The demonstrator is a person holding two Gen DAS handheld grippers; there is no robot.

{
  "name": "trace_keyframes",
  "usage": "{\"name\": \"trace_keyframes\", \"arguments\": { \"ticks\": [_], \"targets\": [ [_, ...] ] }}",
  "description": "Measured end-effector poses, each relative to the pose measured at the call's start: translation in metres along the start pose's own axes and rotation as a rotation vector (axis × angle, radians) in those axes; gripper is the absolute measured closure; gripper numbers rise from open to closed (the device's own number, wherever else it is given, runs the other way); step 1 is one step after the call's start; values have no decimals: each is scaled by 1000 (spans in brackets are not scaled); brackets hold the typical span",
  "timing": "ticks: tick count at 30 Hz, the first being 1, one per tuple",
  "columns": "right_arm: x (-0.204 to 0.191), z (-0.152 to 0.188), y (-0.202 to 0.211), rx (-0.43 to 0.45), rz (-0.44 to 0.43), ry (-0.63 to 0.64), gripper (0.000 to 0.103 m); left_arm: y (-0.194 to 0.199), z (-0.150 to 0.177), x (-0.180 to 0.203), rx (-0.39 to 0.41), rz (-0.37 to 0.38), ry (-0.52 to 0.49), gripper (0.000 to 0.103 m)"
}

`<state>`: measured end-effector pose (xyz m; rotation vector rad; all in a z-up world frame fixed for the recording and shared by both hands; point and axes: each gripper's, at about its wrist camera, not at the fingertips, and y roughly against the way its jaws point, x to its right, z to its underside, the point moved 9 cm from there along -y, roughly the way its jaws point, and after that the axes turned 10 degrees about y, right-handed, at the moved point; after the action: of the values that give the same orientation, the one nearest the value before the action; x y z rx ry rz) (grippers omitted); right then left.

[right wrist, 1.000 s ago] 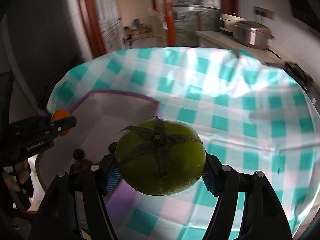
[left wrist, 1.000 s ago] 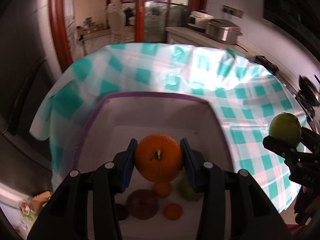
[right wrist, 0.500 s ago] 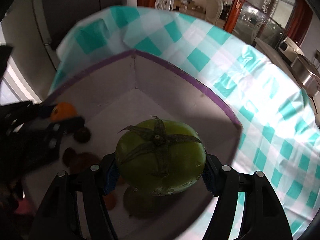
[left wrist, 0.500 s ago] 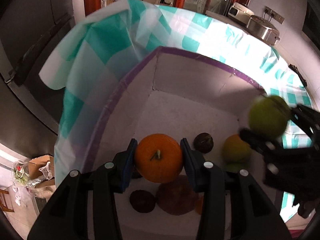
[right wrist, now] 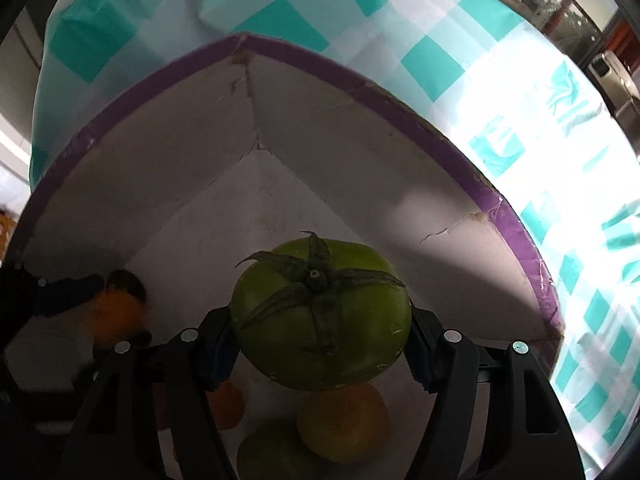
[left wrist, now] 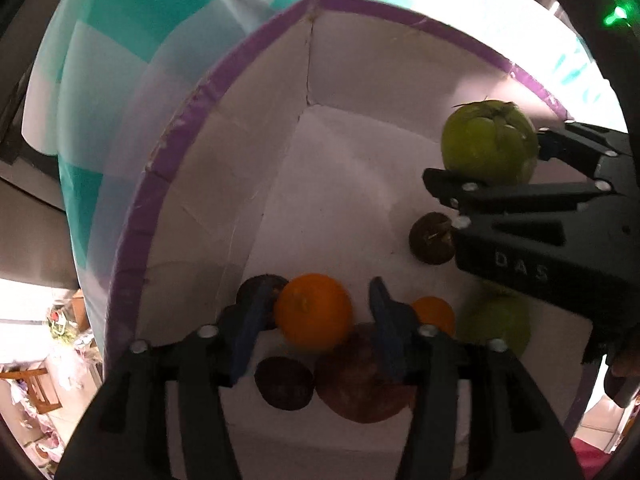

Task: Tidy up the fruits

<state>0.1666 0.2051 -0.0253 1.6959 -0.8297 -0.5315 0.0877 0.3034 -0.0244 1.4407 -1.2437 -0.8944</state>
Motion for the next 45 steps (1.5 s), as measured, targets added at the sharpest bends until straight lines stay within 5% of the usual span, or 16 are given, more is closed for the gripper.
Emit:
{"name": "trace_keyframes", "arguments": {
  "ticks": [4,9,14,17,21,24,30,45],
  "targets": [
    [7,2,4,14,-19,-34,35,5,1,4,26,17,-21,34],
    [21,-5,42,176,-3,-83,18,22,2,11,100,73,-51,14],
    [37,11,87,280,36,-188,15,66,-7,10,286,108,-55,2],
    [37,32,111,325,102,-191,15,109,-22,2,465,38,-48,2],
    [24,64,124,333,142,-192,15,149,-29,-9,586,-10,25,2],
    [12,81,127,290,148,-209,15,142,-27,-19,516,-105,90,2],
    [-14,82,111,247,107,-192,15,105,-1,-5,332,-29,10,2],
    [-40,93,96,155,93,-173,15,87,14,-31,279,3,25,2]
  ]
}}
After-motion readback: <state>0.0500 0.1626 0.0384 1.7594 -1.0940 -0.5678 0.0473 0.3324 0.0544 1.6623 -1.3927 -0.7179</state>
